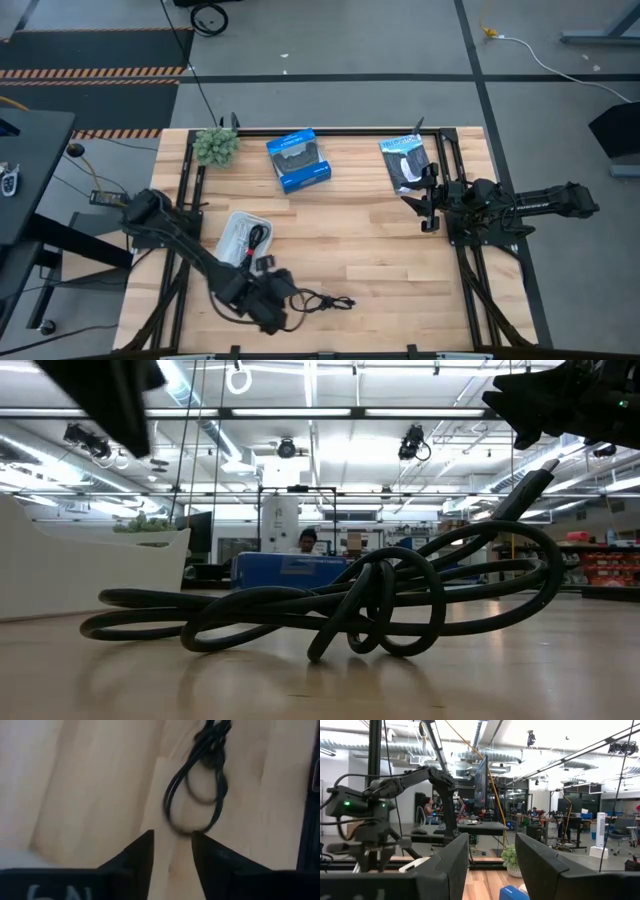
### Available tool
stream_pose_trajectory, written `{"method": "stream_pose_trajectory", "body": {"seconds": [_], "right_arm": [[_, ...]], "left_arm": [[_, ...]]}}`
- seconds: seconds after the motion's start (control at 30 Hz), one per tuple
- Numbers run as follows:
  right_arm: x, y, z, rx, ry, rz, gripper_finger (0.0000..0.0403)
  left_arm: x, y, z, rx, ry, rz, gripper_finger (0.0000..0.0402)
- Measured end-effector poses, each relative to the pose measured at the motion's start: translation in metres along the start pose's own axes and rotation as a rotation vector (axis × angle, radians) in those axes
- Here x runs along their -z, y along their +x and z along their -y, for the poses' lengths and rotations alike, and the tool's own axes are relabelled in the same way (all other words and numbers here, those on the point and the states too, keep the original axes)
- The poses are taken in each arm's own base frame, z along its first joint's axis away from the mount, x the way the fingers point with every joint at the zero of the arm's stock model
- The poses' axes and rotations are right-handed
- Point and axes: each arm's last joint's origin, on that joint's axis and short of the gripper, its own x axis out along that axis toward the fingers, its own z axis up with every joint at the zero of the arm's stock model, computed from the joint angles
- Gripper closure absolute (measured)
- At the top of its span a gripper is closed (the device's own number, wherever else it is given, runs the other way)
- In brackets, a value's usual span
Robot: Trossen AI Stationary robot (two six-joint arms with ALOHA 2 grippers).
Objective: Pick and place USB-C Cables
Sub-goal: Put the black charger cable into the white bin
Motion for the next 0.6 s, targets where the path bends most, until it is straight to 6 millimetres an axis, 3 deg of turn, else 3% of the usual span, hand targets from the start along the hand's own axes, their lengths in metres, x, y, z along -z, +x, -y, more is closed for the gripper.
{"method": "stream_pose_trajectory", "body": {"seconds": [0.4,0.6], "right_arm": [[0.000,0.000,0.000,0.000,0.000,0.000,0.0234],[0.000,0.000,0.000,0.000,0.000,0.000,0.0234]], "left_arm": [[-0.030,0.066,0.009,0.177,0.023,0.064,0.0122],[-0.036,0.084,0.000,0.141,0.068,0.053,0.0104]]}}
